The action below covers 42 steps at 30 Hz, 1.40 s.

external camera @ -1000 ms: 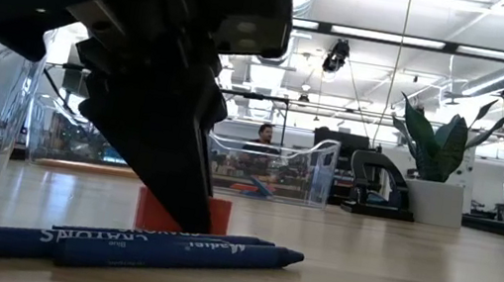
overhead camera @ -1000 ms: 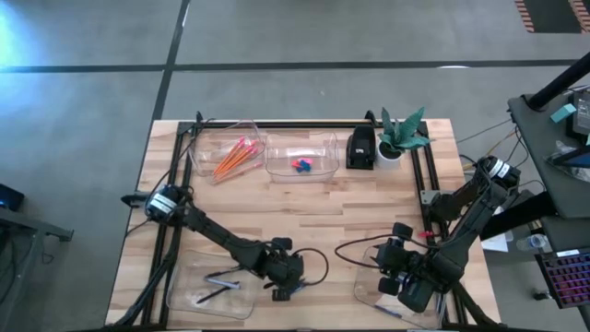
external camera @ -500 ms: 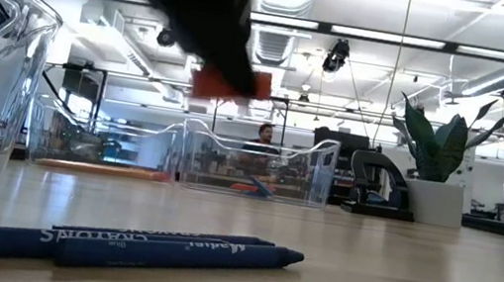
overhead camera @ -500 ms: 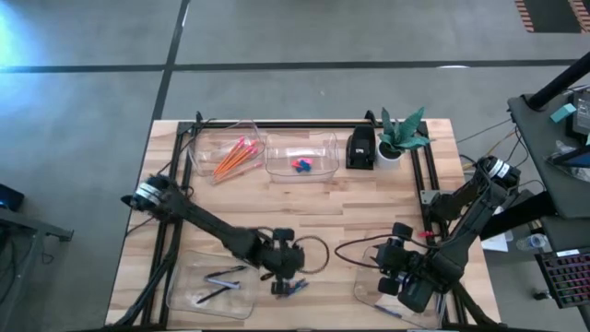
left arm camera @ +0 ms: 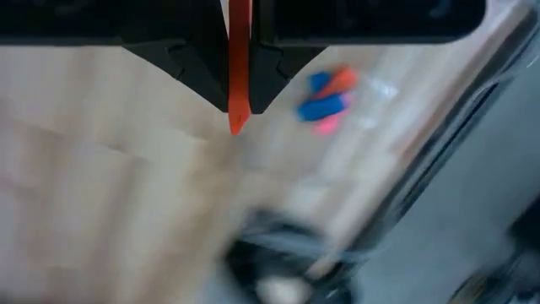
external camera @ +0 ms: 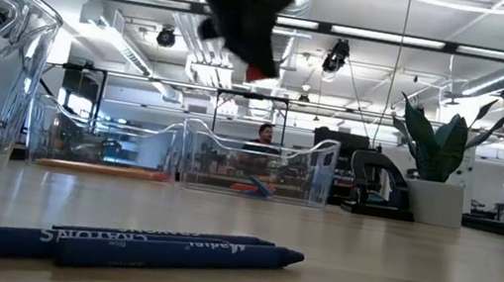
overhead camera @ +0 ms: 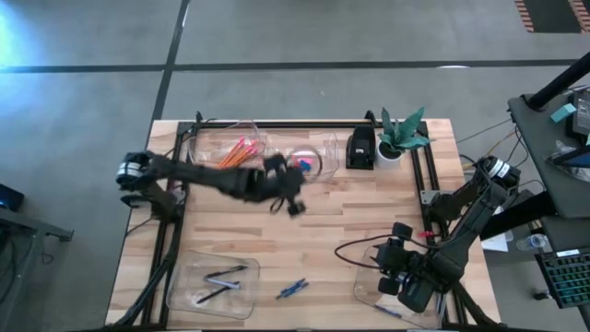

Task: Sort crayons/erasers/pens/pencils in bins
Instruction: Put the orange eraser into the top right transparent bin

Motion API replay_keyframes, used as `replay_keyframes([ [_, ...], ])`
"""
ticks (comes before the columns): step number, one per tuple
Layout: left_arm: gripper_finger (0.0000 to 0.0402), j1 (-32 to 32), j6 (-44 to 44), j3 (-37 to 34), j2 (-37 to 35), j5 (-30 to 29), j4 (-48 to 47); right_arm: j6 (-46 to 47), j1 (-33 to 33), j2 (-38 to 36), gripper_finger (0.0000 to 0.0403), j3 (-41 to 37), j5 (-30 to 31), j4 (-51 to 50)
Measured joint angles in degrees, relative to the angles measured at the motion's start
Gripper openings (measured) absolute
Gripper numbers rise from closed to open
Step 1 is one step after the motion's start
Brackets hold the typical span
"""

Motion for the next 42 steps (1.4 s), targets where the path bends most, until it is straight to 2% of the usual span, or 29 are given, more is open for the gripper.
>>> replay_keyframes([
  [6,0.0012,13.4,-8.5,-0.9,3.8,3.9,0.1,0.1,0.0,0.0,0.0134,0.0,0.3,0.1],
  [11,0.0012,19.2,-13.1,-0.9,7.5,8.7,0.2,0.0,0.0,0.0,0.0134,-0.1,0.3,0.0],
  [22,0.0012,20.3,-11.6,-0.6,15.3,11.9,3.2,-1.2,0.0,0.0,0.0134,-2.7,1.4,0.1],
  [30,0.0012,21.3,-11.8,-0.6,15.7,12.0,4.1,2.5,0.0,0.0,0.0134,-5.0,1.2,0.7],
  [42,0.0024,21.3,-11.5,-0.5,17.7,12.0,4.3,1.5,0.0,0.0,0.0134,-4.7,1.3,2.5],
])
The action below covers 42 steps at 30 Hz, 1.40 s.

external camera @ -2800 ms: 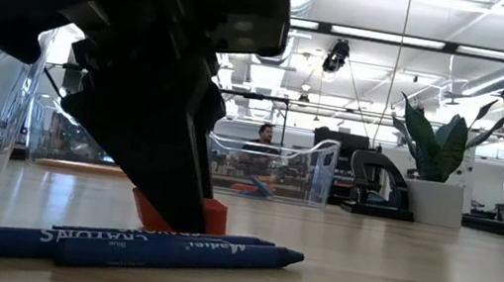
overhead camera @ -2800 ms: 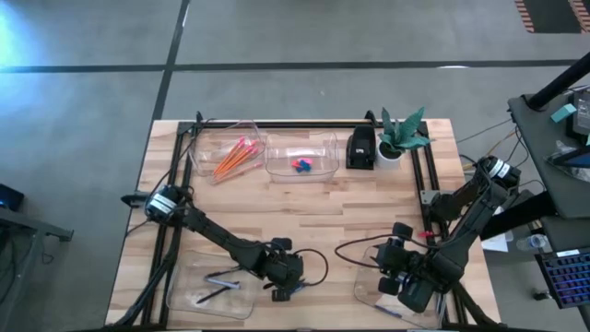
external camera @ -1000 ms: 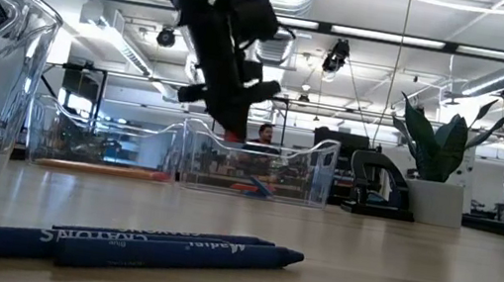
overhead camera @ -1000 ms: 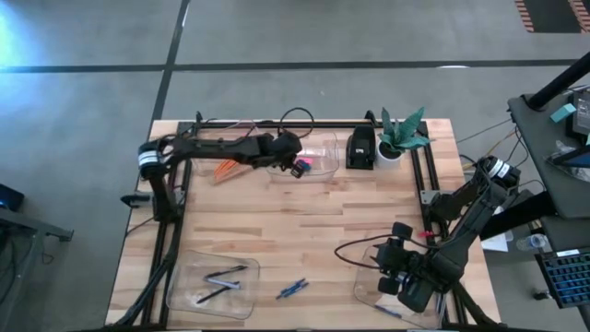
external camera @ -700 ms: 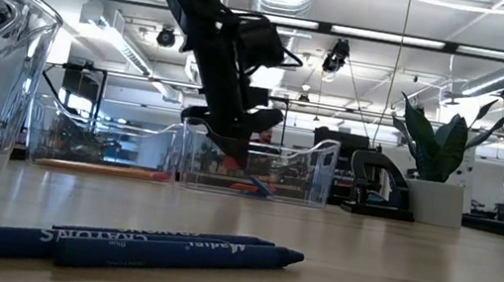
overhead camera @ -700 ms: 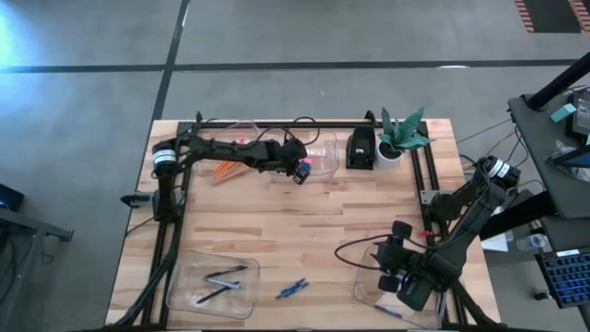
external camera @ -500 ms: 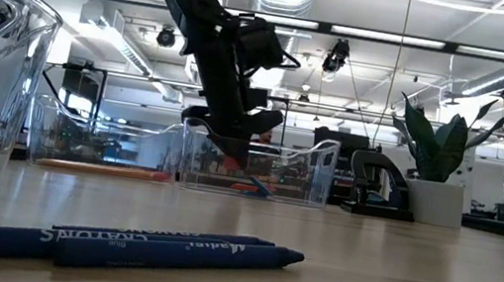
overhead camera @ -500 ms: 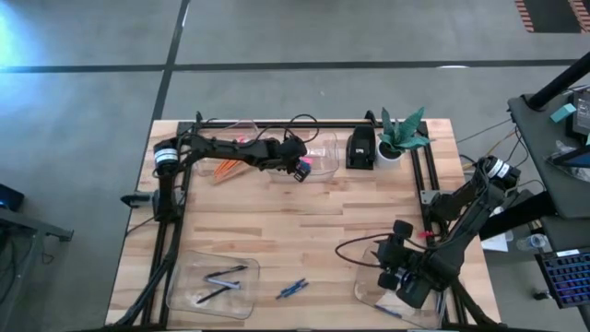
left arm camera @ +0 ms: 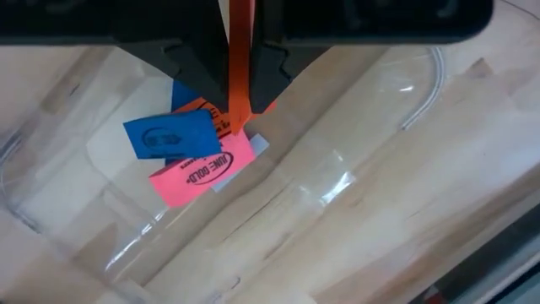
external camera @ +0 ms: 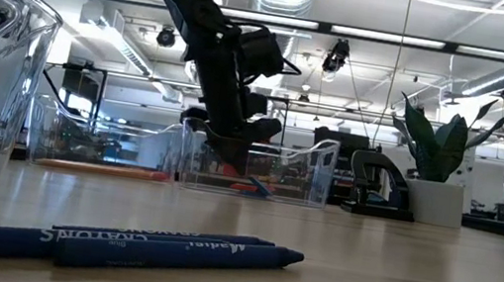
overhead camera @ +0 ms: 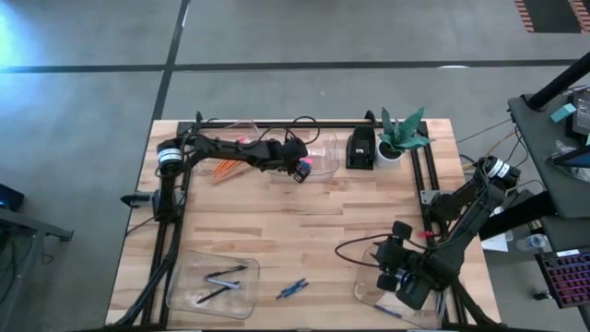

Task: Sort crayons/erasers/pens/pencils in bins
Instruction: Put the orange eraser into the top right transparent bin, then put the dark blue crayon into the bottom right transparent bin

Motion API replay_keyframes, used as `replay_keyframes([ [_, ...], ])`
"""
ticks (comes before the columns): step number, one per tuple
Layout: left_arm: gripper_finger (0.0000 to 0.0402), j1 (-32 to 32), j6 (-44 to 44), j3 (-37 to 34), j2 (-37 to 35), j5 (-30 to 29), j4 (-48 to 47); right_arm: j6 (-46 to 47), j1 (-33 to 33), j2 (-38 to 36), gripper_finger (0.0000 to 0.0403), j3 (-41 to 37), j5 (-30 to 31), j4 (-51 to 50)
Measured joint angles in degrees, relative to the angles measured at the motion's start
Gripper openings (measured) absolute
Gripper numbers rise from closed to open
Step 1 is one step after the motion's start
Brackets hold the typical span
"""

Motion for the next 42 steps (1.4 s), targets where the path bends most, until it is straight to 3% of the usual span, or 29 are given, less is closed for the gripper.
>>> replay_keyframes([
  [11,0.0029,0.0,0.7,-0.1,-0.1,0.1,-0.1,0.0,0.0,0.0,0.0134,0.0,0.0,0.1],
  [24,0.0098,0.1,0.9,1.0,-0.6,-0.1,-0.6,-0.5,0.0,0.0,0.0134,0.0,0.0,0.3],
  [33,0.0101,-0.1,1.0,3.6,-11.0,0.6,-0.3,-1.1,0.0,0.0,0.0134,0.1,0.0,1.0],
  [39,0.0101,-4.9,0.7,3.2,-18.7,10.9,-3.4,-6.3,0.0,0.0,0.0134,0.3,0.0,6.1],
  [42,0.0101,-10.5,0.6,2.8,-20.4,12.0,-5.7,-12.0,0.0,0.0,0.0134,1.0,0.0,11.4],
])
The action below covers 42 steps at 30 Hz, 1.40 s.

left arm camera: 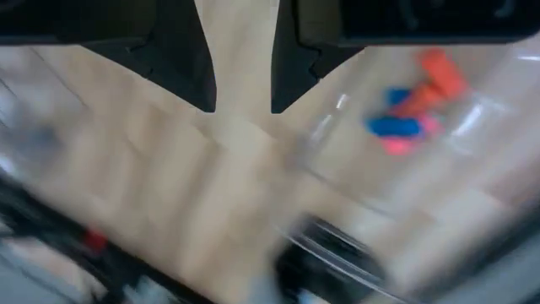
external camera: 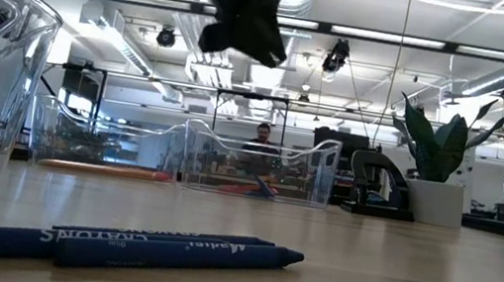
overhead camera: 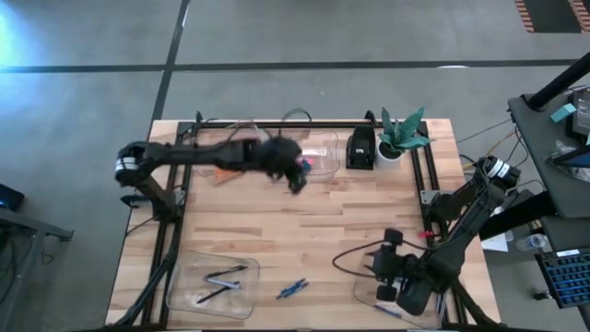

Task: Sort crayons/erasers/pens/pencils in bins
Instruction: Put the dark blue crayon into the bottom right transparent bin

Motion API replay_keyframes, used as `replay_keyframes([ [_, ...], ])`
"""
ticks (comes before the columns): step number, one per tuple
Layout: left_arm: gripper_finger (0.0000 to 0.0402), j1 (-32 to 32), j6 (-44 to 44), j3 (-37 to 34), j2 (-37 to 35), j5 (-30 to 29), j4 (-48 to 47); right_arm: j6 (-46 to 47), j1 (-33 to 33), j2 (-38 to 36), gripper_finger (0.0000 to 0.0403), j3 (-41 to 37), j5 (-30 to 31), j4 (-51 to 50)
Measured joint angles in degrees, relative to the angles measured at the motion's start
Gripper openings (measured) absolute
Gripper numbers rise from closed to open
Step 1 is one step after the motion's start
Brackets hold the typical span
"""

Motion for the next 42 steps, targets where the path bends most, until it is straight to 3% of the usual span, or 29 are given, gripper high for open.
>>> replay_keyframes([
  [7,0.0101,-16.4,-2.3,-3.6,-0.9,-0.4,-0.4,-21.3,0.0,1.2,0.0134,0.0,1.3,23.0],
  [14,0.0101,-30.8,-13.8,-7.8,-0.9,-9.4,-0.3,-33.2,-2.6,5.7,0.0134,-0.1,1.2,38.4],
  [21,0.0101,-41.3,-25.3,-11.7,-0.9,-17.0,1.3,-34.3,-8.6,10.7,0.0134,-0.1,-11.9,41.9],
  [26,0.0101,-45.6,-28.4,-12.6,-0.9,-24.7,1.6,-36.5,-12.1,13.4,0.0134,-0.2,-16.6,46.9],
  [34,0.0101,-47.6,-28.4,-13.0,-0.9,-37.3,1.6,-37.6,-16.3,18.9,0.0134,-0.2,-18.2,56.4],
  [42,0.0101,-47.6,-28.4,-14.9,-0.9,-38.5,1.6,-37.3,-19.0,24.1,0.0134,-0.2,-24.6,62.9],
])
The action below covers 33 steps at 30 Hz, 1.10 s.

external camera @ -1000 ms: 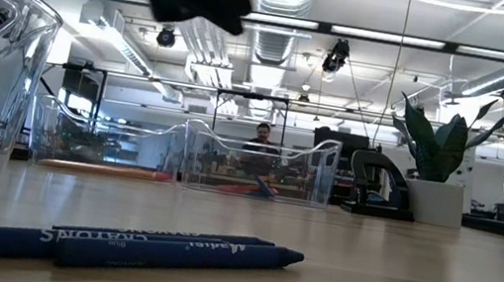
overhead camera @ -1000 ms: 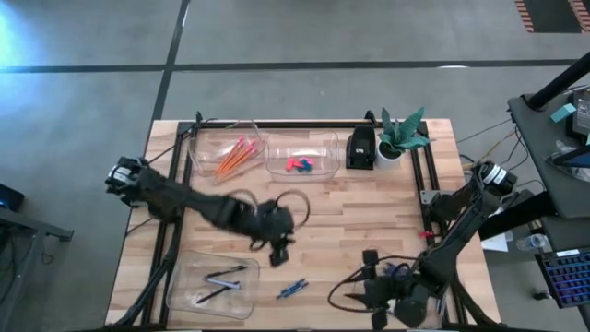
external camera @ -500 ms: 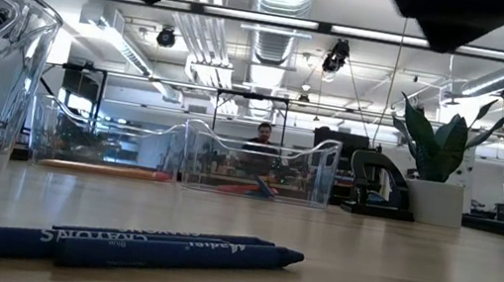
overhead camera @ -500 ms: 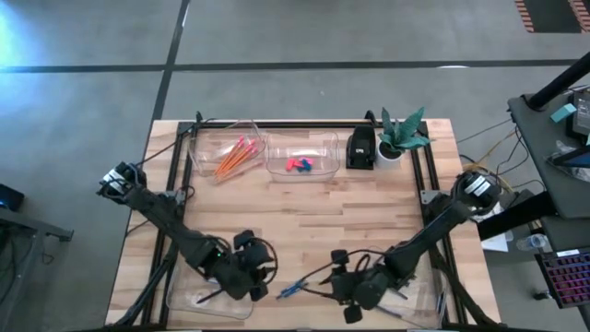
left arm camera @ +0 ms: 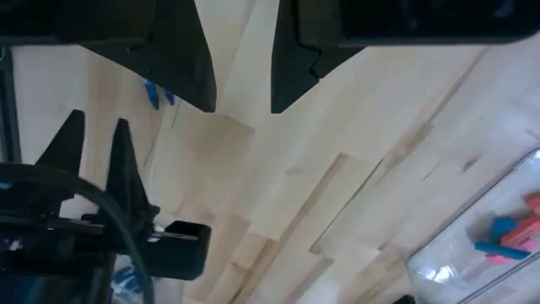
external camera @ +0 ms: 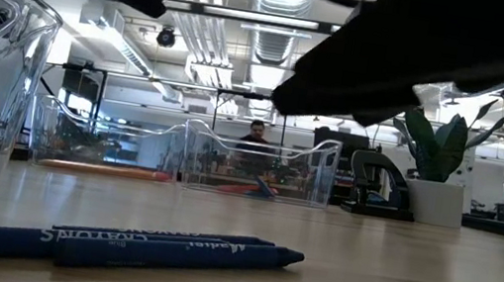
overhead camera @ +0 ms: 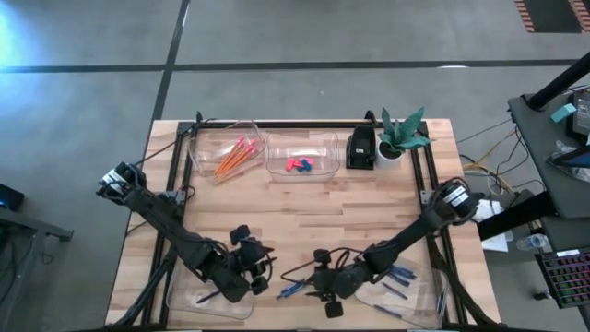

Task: Sort crayons/erasers/pens/pencils in bins
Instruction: Put the dark blue crayon into the bottom right transparent bin

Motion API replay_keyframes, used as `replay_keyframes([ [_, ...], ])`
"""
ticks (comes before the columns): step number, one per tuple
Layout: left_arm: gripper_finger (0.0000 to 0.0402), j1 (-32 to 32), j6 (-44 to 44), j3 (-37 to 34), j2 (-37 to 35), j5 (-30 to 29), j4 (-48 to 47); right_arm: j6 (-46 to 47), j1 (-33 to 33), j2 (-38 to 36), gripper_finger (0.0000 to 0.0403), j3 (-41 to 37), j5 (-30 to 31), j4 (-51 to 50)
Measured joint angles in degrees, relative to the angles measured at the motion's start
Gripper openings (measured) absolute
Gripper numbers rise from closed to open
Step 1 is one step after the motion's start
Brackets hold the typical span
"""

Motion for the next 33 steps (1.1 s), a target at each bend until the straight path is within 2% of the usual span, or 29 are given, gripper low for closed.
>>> replay_keyframes([
  [20,0.0101,0.0,0.0,-0.2,0.0,0.0,0.0,3.5,-2.0,5.2,0.0134,0.1,-1.5,2.7],
  [26,0.0101,0.0,0.0,-0.3,0.0,0.1,0.0,2.5,-2.0,8.3,0.0134,3.8,-2.3,1.3],
  [33,0.0101,0.0,0.1,-0.4,0.0,0.2,0.0,1.2,-1.9,10.4,0.0134,8.1,-4.4,-5.9],
])
